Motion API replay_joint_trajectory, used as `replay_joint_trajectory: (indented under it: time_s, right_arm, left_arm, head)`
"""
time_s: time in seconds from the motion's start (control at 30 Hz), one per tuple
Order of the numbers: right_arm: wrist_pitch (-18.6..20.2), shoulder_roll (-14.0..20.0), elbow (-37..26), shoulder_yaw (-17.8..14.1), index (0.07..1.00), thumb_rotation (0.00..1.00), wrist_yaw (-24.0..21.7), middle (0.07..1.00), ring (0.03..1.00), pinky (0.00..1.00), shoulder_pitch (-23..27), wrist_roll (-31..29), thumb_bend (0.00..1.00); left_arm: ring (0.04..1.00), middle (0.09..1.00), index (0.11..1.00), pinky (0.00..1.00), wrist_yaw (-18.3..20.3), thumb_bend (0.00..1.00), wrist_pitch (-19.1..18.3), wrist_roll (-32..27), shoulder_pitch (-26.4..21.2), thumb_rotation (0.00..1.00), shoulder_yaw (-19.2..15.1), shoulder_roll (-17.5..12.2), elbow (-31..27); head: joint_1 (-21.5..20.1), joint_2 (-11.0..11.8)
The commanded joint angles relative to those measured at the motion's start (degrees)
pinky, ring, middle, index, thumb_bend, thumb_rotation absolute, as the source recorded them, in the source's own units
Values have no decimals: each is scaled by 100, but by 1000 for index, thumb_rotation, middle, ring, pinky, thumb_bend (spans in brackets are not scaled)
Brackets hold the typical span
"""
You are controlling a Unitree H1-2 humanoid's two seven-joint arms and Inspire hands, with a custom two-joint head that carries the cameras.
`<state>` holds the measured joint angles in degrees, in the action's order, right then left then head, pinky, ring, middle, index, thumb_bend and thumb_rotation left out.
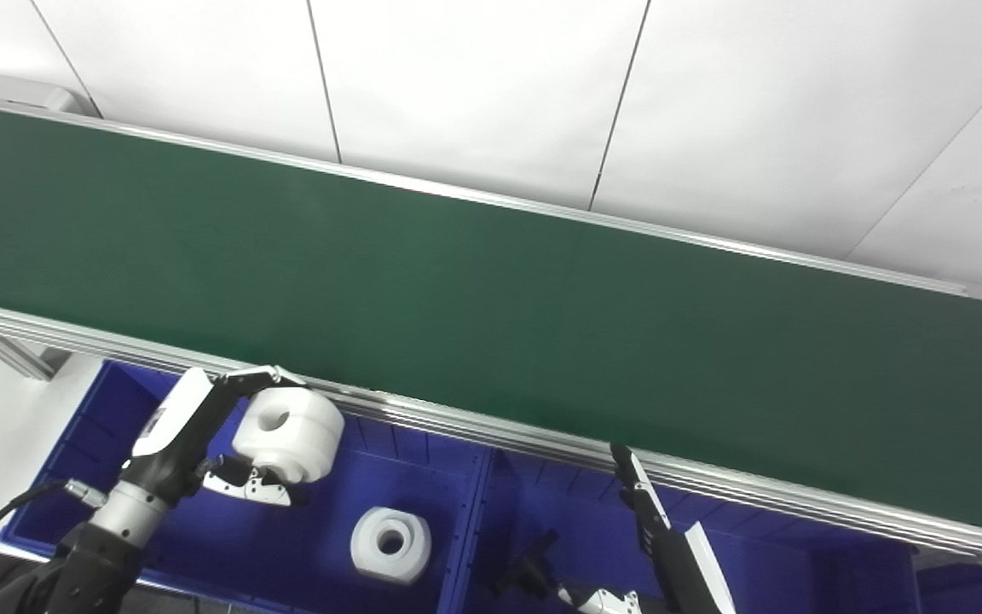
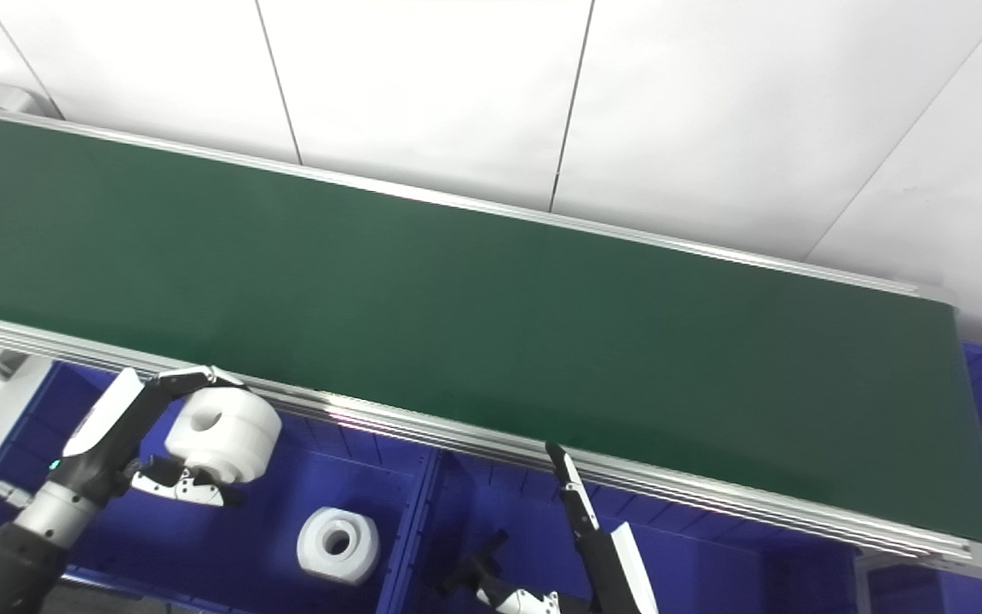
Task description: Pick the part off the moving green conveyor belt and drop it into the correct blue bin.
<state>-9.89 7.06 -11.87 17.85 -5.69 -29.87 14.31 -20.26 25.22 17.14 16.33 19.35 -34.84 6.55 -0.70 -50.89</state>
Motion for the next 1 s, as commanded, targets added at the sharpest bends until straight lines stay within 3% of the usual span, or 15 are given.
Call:
replay_joint_trajectory:
  time_s: [0.0, 0.2, 0.43, 0.63, 0.73, 0.77, 0.8, 0.87, 0.97]
  right_arm:
    - [-461, 37, -233, 3, 1000, 561, 48, 1000, 1000, 1000, -67, -57, 972]
    - [-494, 40, -381, -9, 1000, 571, 69, 1000, 1000, 994, -184, -43, 990]
    - [-516, 48, -454, -27, 1000, 555, 41, 1000, 1000, 988, -240, -165, 990]
    - [-519, 38, -474, -10, 1000, 549, 31, 1000, 1000, 990, -231, -172, 984]
    - [-564, 30, -450, -3, 1000, 547, 34, 1000, 1000, 990, -226, -205, 985]
    - [-567, 29, -448, -1, 1000, 549, 33, 1000, 1000, 993, -227, -210, 986]
    - [-566, 26, -449, 1, 1000, 549, 36, 1000, 1000, 994, -232, -203, 987]
    - [-562, 23, -444, 7, 1000, 548, 24, 1000, 1000, 992, -232, -240, 987]
    - [-513, 12, -457, 14, 1000, 556, 21, 1000, 1000, 984, -221, -209, 996]
  left_arm:
    - [455, 504, 505, 489, -445, 502, 171, 113, -33, 0, 150, -257, 105]
    - [438, 504, 518, 469, -903, 500, 171, 350, -243, 0, 901, -438, 934]
    - [433, 499, 521, 474, -1146, 500, 171, 319, -506, 0, 1484, -335, 1785]
    - [433, 499, 528, 491, -1016, 499, 170, 364, -594, 0, 1452, -53, 2269]
    - [437, 502, 530, 548, -874, 499, 163, 457, -560, 0, 1181, 132, 2393]
    - [675, 704, 701, 672, -756, 555, 159, 453, -526, 138, 1052, 181, 2381]
    - [756, 773, 759, 714, -657, 574, 159, 441, -481, 186, 926, 219, 2331]
    - [855, 871, 851, 794, -551, 585, 163, 345, -356, 321, 678, 292, 2139]
    - [934, 956, 944, 894, -404, 678, 169, 8, -155, 671, 413, 333, 1739]
  head:
    - [0, 4]
    - [-48, -46]
    - [-60, -89]
    - [-63, -107]
    - [-31, -114]
    - [-31, -114]
    - [-16, -112]
    - [-4, -116]
    - [3, -114]
